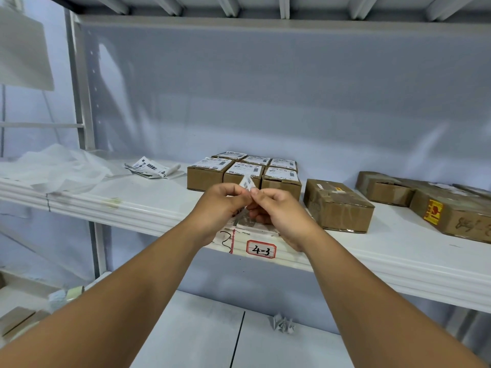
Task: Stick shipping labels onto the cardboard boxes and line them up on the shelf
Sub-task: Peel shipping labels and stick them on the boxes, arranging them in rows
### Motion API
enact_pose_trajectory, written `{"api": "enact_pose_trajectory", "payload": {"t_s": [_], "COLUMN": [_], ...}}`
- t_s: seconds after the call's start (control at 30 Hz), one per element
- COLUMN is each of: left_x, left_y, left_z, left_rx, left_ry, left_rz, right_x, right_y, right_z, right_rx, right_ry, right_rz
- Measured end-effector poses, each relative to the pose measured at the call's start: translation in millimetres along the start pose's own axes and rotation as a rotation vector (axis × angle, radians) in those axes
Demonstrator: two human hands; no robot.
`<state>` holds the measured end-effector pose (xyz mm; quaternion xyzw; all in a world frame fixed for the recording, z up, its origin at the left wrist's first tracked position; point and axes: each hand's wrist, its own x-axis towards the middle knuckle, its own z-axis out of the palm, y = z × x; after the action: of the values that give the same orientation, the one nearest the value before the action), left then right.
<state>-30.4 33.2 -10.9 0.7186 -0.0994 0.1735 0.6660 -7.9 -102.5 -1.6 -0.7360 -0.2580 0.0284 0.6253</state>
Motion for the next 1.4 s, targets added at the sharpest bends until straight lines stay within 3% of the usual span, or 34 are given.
{"api": "enact_pose_trajectory", "payload": {"t_s": [0.2,0.6,1.0,1.4], "left_x": [6,0,4,12], "left_y": [2,2,9,18], "left_z": [-10,4,8,18], "left_rx": [-0.069,0.000,0.183,0.357], "left_ry": [-0.127,0.068,0.055,0.199], "left_rz": [-0.092,-0.033,-0.126,-0.097], "right_x": [0,-1,-3,0], "right_y": [0,1,0,2], "right_z": [-4,-3,3,-1], "right_rx": [0.142,0.075,-0.022,0.089], "right_ry": [-0.047,0.039,0.185,0.190], "right_rz": [0.030,0.029,0.019,0.032]}}
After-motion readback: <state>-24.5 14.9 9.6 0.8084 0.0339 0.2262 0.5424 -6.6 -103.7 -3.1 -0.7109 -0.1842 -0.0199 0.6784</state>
